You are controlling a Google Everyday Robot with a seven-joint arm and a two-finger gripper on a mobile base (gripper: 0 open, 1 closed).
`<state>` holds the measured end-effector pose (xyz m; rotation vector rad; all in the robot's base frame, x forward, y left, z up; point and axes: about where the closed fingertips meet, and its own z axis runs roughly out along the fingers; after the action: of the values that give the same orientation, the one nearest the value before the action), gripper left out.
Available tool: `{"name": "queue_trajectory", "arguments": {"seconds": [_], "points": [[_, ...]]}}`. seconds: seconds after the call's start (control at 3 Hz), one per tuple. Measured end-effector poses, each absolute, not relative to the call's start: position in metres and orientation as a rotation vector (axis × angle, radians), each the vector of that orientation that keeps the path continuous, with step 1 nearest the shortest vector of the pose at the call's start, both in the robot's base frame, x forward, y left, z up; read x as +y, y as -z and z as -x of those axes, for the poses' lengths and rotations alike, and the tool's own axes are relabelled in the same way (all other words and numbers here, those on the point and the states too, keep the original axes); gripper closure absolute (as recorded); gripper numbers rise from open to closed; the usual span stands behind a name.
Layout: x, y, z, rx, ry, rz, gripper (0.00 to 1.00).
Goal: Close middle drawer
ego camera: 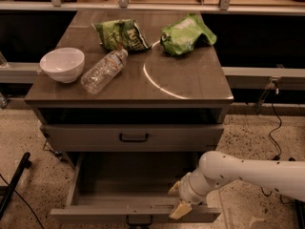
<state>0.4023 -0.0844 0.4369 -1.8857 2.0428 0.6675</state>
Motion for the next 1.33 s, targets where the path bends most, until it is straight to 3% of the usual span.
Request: {"name": "queue_trajectory", "arguments": {"seconds": [1.0, 1.33], "points": [[-0.051, -0.438, -0.449, 1.997, -0.664, 1.907, 0.51], [-0.054, -0.439, -0.449, 2.001, -0.664, 1.892, 0.49]]}}
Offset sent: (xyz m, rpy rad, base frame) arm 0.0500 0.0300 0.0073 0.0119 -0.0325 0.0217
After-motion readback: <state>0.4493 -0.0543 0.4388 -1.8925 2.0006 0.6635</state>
